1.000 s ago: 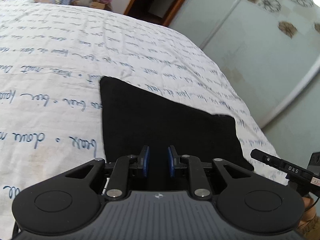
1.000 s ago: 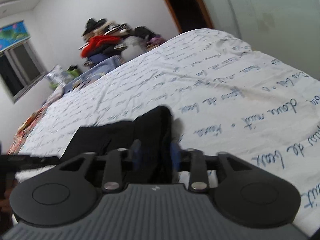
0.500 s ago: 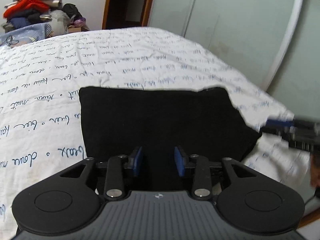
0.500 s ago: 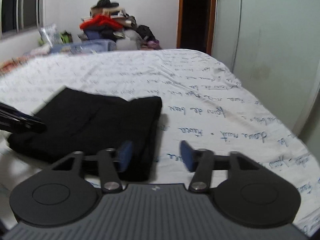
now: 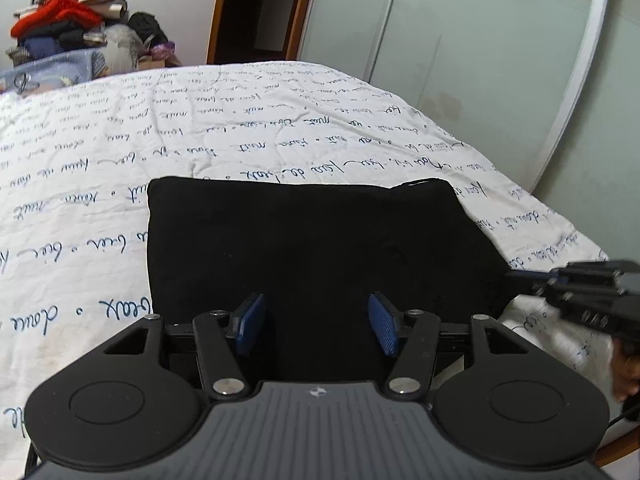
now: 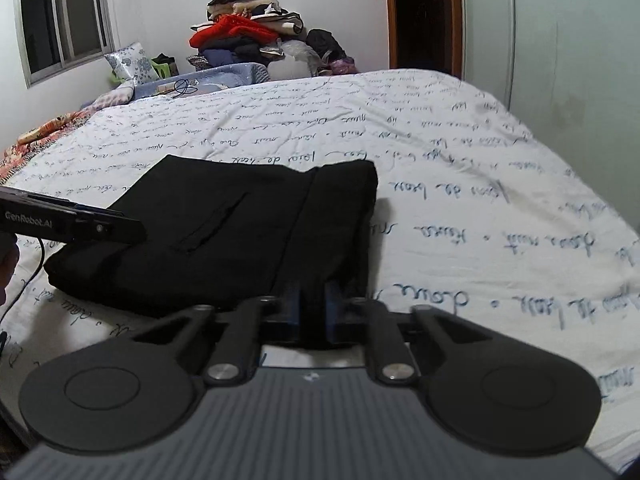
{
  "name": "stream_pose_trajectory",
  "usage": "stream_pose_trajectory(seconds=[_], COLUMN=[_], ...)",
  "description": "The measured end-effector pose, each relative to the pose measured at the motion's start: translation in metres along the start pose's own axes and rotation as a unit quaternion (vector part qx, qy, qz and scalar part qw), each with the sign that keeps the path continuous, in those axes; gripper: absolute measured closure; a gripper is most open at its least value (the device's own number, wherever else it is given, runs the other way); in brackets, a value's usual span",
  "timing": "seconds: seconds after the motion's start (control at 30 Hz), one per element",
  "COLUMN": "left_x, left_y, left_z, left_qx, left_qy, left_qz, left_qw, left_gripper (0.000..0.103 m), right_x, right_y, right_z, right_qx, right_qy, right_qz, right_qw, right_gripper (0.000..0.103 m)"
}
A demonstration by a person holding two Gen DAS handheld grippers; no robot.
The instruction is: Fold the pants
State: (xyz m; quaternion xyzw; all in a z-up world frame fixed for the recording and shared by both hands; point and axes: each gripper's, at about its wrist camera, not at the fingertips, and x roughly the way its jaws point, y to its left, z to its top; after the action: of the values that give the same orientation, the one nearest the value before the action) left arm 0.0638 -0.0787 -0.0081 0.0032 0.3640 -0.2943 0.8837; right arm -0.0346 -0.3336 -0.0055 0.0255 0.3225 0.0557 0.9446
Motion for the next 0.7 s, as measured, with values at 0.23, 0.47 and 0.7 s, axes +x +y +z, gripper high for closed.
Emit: stream_pose_trajectory(seconds=[0.23, 0.47, 0.7], left_x=[0.003, 0.002, 0.024], left_y=[0.000, 0.018, 0.029], left_z=[-0.002, 0.018, 0.048], left_qx=[0.009, -0.015, -0.011], left_qy=[0.006, -0.009, -0.019], left_qz=[0.000, 0.003, 0.020], left_qw=[0.9999, 0.9998, 0.9995], left_gripper=[0.044, 0.043, 0.043], right_x=[0.001, -0.006, 0.062], right_y=[-0.006, -0.017, 0.009], right_z=[-0.001, 0.037, 0.077], right_qx=[0.005, 0.003, -0.088], right_qy=[0.016, -0.032, -0.003], right_qz=[-0.016, -0.037, -0.006], right_qw=[1.000, 0.999, 0.996], right_gripper=[0.097, 0.090, 0.090])
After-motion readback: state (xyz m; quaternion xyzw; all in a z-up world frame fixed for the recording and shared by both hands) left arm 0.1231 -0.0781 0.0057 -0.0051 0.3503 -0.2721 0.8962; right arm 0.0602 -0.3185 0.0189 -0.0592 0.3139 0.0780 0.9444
